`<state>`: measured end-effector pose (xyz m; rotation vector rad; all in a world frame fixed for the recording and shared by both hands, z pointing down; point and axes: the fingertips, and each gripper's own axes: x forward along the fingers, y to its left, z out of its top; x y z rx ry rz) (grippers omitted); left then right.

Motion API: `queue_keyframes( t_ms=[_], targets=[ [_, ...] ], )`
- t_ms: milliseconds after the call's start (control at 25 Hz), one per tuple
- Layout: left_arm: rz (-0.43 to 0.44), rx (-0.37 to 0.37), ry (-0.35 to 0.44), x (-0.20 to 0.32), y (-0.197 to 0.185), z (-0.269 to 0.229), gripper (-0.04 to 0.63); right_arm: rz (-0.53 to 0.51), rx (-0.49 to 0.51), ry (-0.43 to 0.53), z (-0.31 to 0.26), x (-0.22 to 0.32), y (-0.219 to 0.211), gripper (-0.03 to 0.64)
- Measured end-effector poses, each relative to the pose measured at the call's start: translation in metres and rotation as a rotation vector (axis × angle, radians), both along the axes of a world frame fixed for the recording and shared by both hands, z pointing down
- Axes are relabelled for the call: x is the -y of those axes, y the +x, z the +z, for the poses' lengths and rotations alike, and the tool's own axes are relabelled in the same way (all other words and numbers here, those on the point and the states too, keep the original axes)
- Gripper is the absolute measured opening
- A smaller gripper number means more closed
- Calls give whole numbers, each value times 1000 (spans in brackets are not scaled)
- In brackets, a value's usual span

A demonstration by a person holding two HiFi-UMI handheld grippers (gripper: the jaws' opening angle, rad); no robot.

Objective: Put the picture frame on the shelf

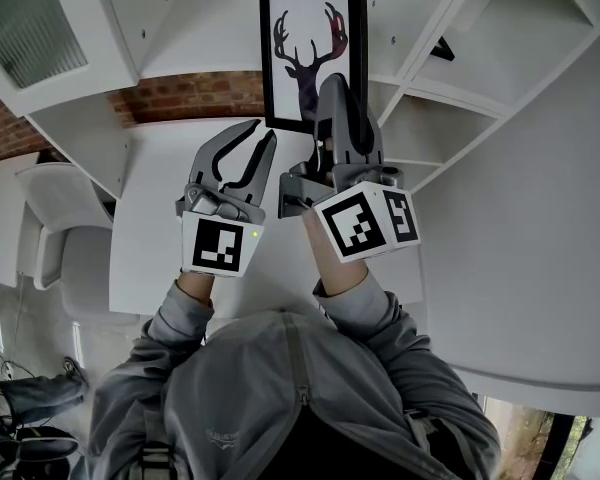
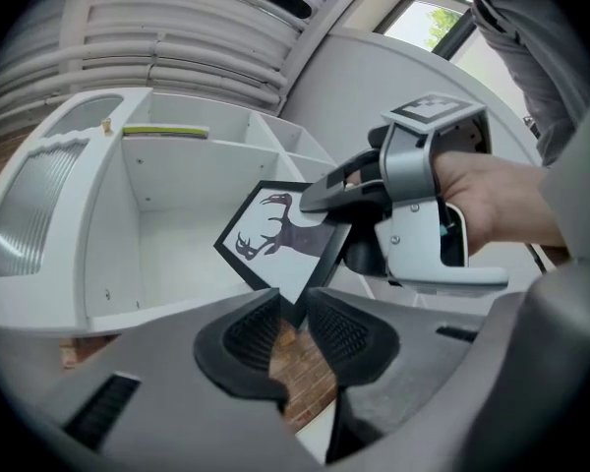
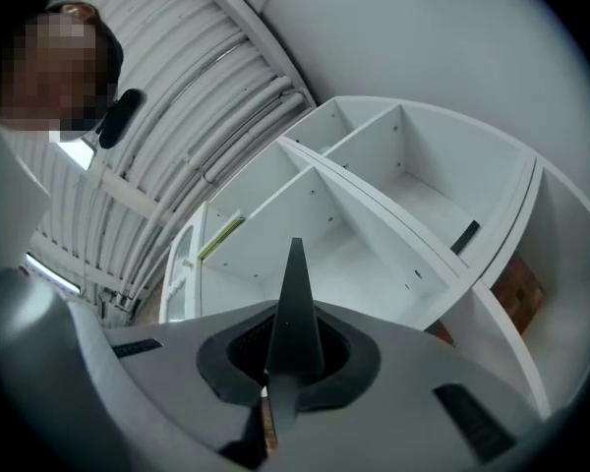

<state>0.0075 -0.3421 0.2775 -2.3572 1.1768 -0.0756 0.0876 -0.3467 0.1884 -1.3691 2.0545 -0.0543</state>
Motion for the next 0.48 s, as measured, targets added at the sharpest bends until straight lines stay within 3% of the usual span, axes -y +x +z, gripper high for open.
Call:
queue_keyframes(
  t_ms=[40,240,480],
  targets=[
    [6,14,-7,2,1,2,101,-5,11,-3,0,1,1,32],
    [-23,58,-28,15,0,16,129,-38,69,-27,1,8,1,32],
    [-114,181,113,23,-1,12,155,-106,191,-95,11,23,-2,32]
  ],
)
